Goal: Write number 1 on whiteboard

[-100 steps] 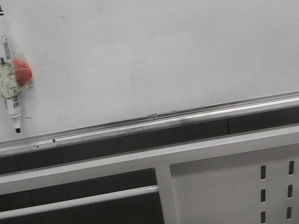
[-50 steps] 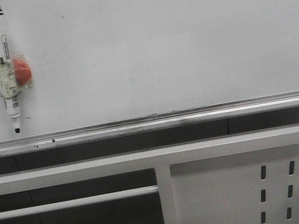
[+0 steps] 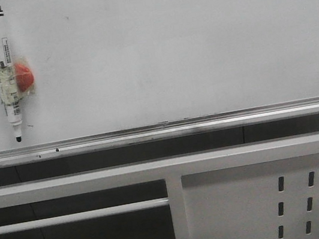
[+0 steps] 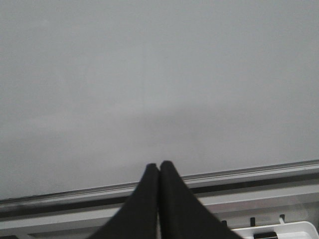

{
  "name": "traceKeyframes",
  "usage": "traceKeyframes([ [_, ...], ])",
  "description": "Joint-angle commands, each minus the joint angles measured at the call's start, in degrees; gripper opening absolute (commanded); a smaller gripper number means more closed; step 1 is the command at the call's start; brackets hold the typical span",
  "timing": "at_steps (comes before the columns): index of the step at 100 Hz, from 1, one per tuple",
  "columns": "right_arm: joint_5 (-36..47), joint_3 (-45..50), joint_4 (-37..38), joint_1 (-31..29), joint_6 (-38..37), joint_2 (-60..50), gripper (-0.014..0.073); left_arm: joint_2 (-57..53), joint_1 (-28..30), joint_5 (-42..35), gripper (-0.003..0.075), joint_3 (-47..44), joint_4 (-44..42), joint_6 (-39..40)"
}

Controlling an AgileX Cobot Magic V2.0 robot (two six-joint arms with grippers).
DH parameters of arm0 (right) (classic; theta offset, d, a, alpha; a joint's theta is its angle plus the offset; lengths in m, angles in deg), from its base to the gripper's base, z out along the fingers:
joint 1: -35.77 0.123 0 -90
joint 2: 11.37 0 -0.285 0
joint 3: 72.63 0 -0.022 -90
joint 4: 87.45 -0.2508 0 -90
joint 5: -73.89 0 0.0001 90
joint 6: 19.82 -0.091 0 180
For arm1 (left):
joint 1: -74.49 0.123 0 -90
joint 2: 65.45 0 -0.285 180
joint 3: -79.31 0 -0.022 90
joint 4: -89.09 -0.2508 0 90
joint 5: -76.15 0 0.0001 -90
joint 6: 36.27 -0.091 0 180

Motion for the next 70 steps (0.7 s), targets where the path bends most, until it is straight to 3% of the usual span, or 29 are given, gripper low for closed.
traceKeyframes([
  [1, 3.2, -2.0, -0.3, 1.4, 1.1, 1.4, -0.0059, 4.3, -3.3, -5.8, 0.0297, 1.4, -0.3, 0.4],
  [37, 2.8, -2.0, -0.3, 3.5, 1.1, 1.4, -0.0059, 14.8, -12.3, -16.0, 0.0297, -0.2, -1.0, -0.2],
  [56, 2.8, -2.0, -0.3, 3.5, 1.1, 1.4, -0.0059, 21.4, -16.2, -36.0, 0.0297, -7.4, -0.6, 1.9],
  [70, 2.8, -2.0, -0.3, 3.5, 1.1, 1.4, -0.0059, 27.1, -19.6, -43.4, 0.0297, -9.3, -0.5, 3.1],
])
